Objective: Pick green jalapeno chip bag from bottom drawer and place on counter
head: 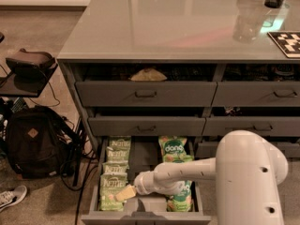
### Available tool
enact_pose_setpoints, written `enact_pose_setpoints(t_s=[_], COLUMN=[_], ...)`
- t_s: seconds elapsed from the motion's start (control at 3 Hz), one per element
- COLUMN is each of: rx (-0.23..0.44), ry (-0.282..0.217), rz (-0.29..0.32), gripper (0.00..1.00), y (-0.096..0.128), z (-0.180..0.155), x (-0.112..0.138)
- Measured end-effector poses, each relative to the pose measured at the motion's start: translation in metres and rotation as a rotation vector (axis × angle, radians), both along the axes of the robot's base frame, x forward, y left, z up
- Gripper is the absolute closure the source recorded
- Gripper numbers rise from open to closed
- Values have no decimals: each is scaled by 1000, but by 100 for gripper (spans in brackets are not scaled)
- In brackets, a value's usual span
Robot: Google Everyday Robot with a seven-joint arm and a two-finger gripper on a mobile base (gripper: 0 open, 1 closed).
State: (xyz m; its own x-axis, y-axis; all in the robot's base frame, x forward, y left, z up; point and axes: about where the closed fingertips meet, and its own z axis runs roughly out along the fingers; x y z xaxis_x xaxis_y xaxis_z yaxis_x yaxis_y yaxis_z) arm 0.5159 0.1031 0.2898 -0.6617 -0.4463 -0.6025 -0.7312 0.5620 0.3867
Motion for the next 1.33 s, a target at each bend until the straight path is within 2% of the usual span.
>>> enact_pose_setpoints(t_s=[0.33,0.67,1.33], rx=[-46,-40,-80], ry=[40,19,-54], rz=[-99,-107,26], gripper=[0,0,0], y=[1,5,36], z=[-25,-43,-60], x=[3,12,15])
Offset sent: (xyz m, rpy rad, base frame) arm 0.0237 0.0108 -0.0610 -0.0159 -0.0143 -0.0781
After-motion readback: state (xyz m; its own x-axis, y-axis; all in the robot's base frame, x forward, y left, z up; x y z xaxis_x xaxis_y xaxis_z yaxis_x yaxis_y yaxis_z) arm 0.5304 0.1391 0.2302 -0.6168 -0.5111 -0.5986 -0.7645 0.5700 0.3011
